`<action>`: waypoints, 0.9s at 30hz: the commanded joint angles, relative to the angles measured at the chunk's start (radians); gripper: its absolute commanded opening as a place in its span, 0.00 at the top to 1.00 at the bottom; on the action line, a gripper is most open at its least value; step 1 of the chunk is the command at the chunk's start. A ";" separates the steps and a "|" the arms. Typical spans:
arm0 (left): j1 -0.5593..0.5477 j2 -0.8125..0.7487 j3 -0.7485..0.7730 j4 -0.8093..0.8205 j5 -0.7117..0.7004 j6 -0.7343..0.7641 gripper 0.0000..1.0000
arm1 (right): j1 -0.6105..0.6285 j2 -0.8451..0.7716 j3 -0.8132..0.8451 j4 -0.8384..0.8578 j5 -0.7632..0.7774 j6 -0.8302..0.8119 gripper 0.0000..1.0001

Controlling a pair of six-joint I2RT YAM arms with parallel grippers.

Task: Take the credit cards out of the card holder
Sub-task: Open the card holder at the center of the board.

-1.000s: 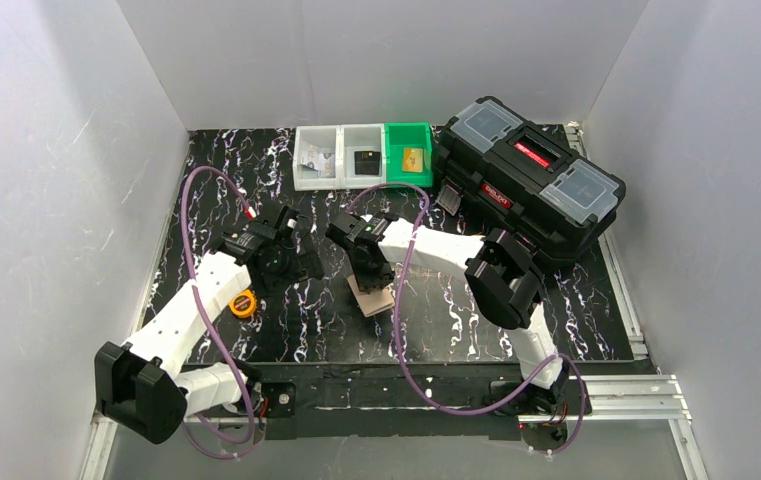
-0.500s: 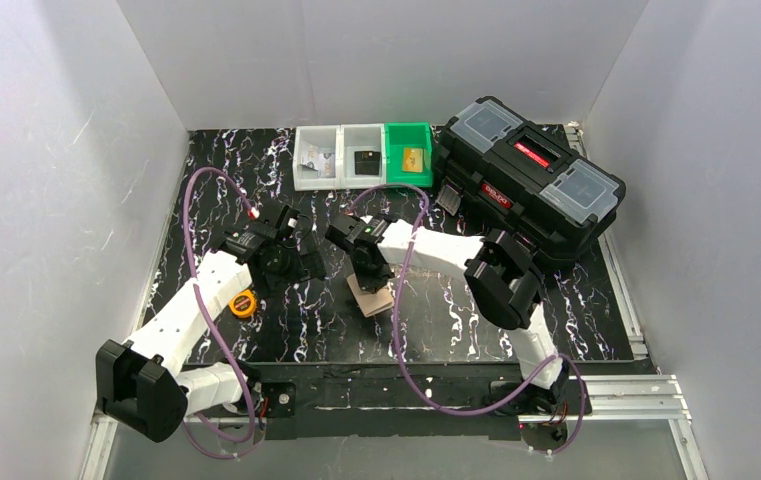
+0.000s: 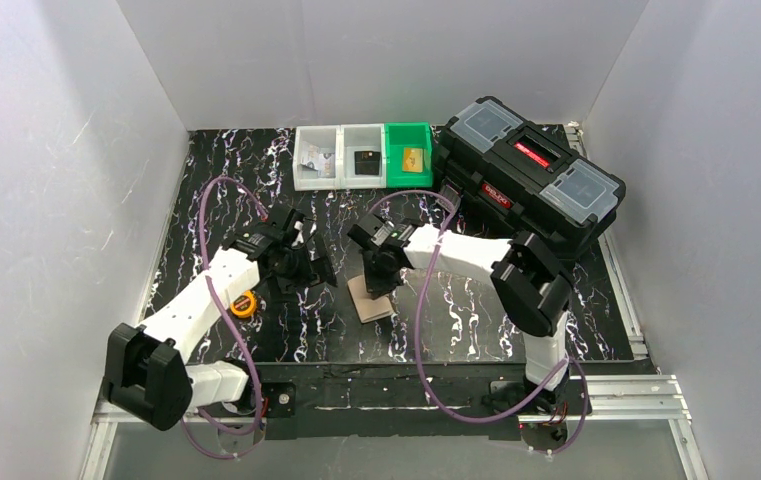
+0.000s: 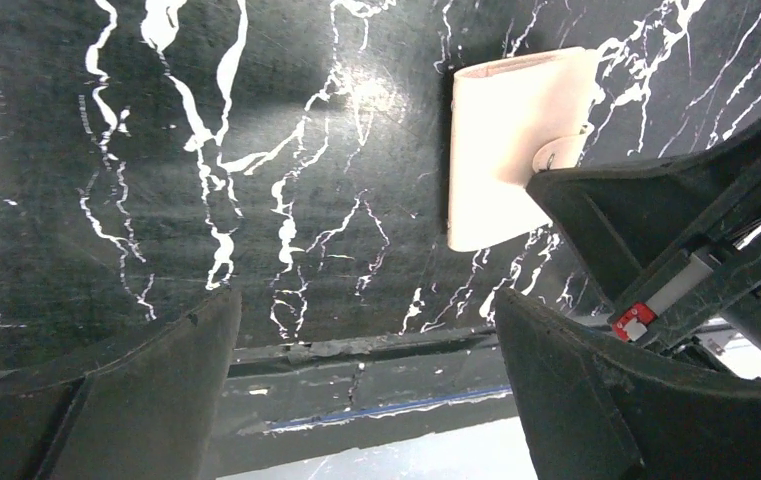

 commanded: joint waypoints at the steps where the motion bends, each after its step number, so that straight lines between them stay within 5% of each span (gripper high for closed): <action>1: -0.010 0.026 -0.016 0.050 0.091 0.012 0.00 | -0.020 -0.099 -0.078 0.090 -0.096 0.069 0.99; 11: -0.092 0.140 -0.019 0.133 0.139 -0.024 0.01 | -0.066 -0.221 -0.236 0.228 -0.184 0.155 0.99; 27: -0.164 0.355 -0.029 0.294 0.134 -0.088 0.51 | -0.072 -0.218 -0.261 0.233 -0.196 0.112 0.97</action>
